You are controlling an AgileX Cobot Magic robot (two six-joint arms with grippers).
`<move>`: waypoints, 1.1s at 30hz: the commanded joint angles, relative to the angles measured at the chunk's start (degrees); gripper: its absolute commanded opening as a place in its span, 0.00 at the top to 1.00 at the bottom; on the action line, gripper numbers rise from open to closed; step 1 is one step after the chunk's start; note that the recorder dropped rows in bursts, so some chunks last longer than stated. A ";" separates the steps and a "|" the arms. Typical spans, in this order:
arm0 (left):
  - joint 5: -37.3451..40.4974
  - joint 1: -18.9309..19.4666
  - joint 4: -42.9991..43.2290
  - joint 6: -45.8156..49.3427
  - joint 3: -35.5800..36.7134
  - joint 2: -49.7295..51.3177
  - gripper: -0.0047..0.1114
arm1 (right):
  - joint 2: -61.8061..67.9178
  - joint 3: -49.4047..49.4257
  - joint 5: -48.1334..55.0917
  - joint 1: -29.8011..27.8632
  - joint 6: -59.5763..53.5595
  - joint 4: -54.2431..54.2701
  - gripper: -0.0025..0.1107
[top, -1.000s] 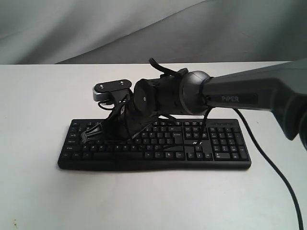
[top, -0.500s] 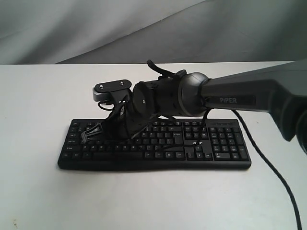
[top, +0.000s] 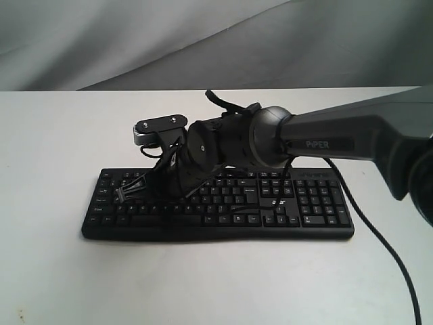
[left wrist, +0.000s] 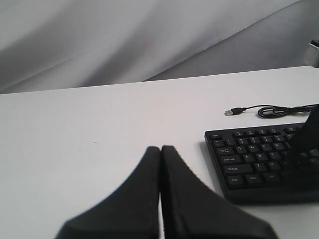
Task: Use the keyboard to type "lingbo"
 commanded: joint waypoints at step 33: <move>-0.26 0.11 -0.46 -0.23 0.25 -0.15 0.96 | -2.55 -0.17 0.69 -0.21 4.61 -5.22 0.98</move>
